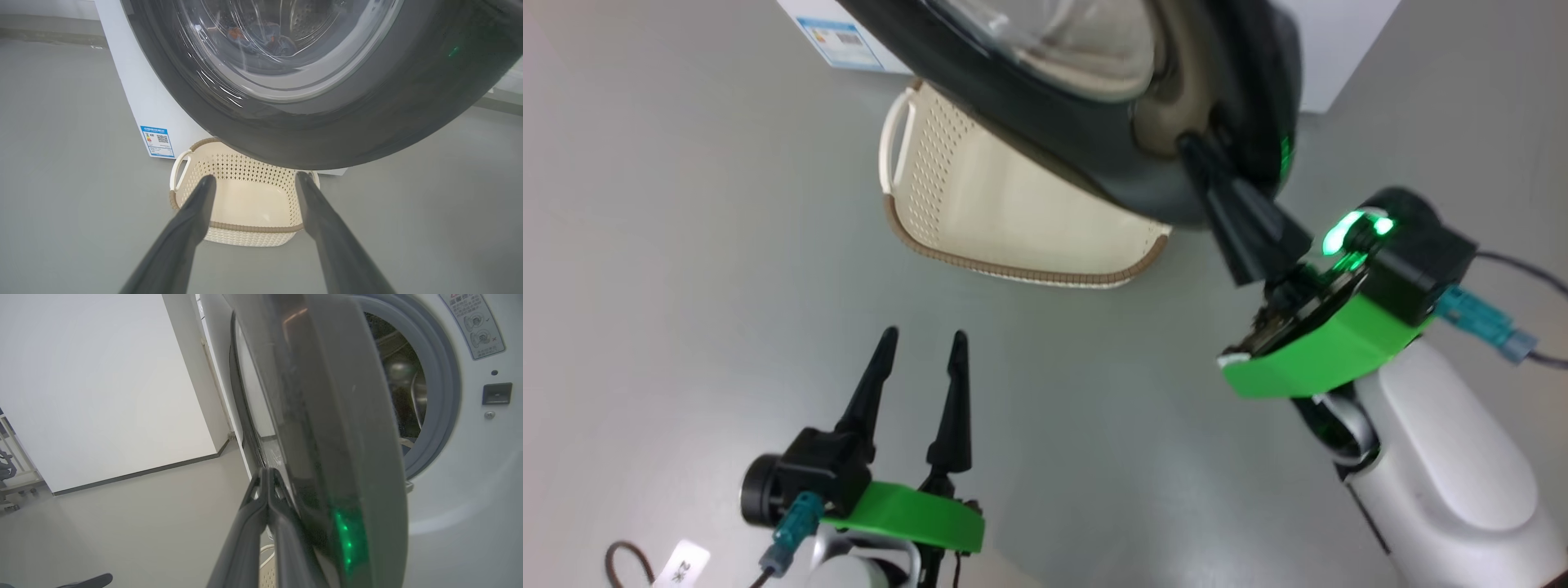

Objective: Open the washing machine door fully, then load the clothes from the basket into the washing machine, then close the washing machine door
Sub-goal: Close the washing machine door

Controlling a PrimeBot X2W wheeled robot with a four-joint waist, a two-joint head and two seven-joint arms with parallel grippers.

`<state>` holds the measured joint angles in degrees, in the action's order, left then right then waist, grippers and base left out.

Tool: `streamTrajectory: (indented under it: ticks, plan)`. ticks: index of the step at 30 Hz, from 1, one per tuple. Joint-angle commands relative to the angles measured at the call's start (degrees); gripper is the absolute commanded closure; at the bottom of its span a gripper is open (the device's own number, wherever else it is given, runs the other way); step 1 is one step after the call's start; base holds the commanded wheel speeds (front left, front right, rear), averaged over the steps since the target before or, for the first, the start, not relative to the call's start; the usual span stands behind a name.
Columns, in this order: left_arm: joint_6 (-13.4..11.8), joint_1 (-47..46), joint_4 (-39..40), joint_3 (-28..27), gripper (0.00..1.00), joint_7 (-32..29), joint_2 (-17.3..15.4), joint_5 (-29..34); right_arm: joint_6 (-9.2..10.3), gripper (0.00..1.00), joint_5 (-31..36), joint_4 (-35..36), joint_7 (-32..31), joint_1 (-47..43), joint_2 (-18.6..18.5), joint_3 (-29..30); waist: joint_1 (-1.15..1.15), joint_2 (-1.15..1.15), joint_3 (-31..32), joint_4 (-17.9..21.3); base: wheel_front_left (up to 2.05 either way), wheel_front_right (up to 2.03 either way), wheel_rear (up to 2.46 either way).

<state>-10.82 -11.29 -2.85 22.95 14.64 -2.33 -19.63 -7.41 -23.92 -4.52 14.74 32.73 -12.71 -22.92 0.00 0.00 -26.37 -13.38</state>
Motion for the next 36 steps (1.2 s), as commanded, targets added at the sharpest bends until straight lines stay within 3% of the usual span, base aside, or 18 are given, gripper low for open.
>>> streamTrajectory:
  ticks: [1, 20, 36]
  plan:
    - [-0.4, -1.1, 1.8, -1.1, 0.0, 0.4, -0.5, -0.3, -0.08, 1.0, -0.8, 1.8, 0.3, 0.7, 0.6, -0.3, 0.0, 0.0, -1.9, 0.7, 0.0, 0.0, 0.0]
    - [-3.8, -4.8, 7.0, 3.5, 0.0, 0.4, -0.5, 0.3, -0.08, 1.0, -1.8, 3.9, 0.3, 10.8, -2.9, 2.7, 0.0, 0.0, -9.9, 1.2, 0.0, 0.0, 0.0]
    - [-5.2, -5.4, 8.0, 8.3, 0.0, 0.4, -0.5, -1.1, -0.08, 1.0, -1.7, 1.8, 0.3, 20.7, -7.1, 5.9, 0.0, 0.0, -13.0, -1.9, 0.0, 0.0, 0.0]
